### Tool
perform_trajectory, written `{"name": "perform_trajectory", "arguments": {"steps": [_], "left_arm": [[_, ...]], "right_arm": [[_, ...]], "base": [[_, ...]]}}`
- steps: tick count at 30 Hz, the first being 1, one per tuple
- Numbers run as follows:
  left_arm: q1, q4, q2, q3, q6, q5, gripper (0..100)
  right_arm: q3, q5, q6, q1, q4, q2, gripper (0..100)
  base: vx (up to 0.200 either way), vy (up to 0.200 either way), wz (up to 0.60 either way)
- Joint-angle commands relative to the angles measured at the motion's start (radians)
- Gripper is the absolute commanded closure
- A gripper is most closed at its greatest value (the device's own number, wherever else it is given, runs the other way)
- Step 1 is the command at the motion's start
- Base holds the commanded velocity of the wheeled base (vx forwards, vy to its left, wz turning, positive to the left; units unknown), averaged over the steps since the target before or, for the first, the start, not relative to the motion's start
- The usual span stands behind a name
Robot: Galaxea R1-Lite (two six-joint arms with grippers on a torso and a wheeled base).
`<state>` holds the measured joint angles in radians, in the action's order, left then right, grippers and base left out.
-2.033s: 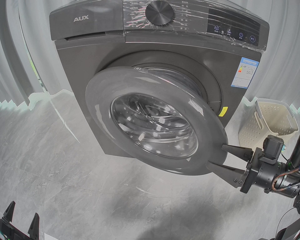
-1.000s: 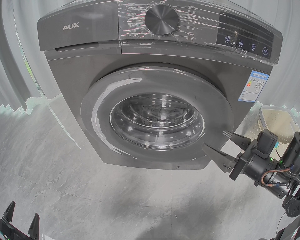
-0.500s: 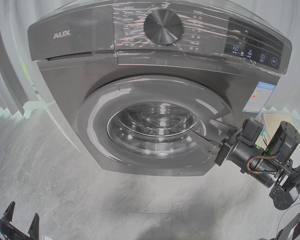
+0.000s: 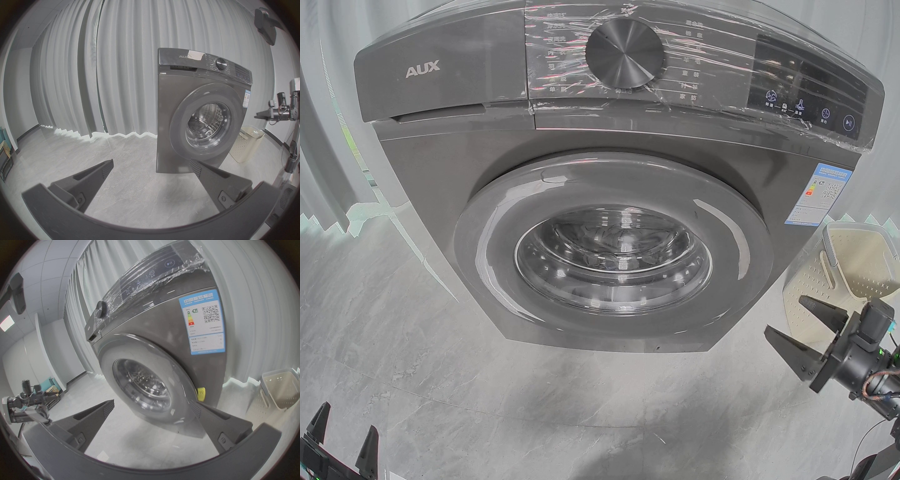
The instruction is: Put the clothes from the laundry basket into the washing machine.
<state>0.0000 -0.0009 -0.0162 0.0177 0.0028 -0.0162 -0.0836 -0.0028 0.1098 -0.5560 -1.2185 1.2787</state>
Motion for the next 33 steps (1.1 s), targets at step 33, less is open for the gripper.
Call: {"name": "perform_trajectory", "arguments": {"steps": [33], "left_arm": [[0.0,0.001,0.013,-0.018,-0.001,0.001,0]], "right_arm": [[0.068,-0.013,-0.09,0.565,1.257,-1.27,0]], "base": [[0.0,0.0,0.0]]}}
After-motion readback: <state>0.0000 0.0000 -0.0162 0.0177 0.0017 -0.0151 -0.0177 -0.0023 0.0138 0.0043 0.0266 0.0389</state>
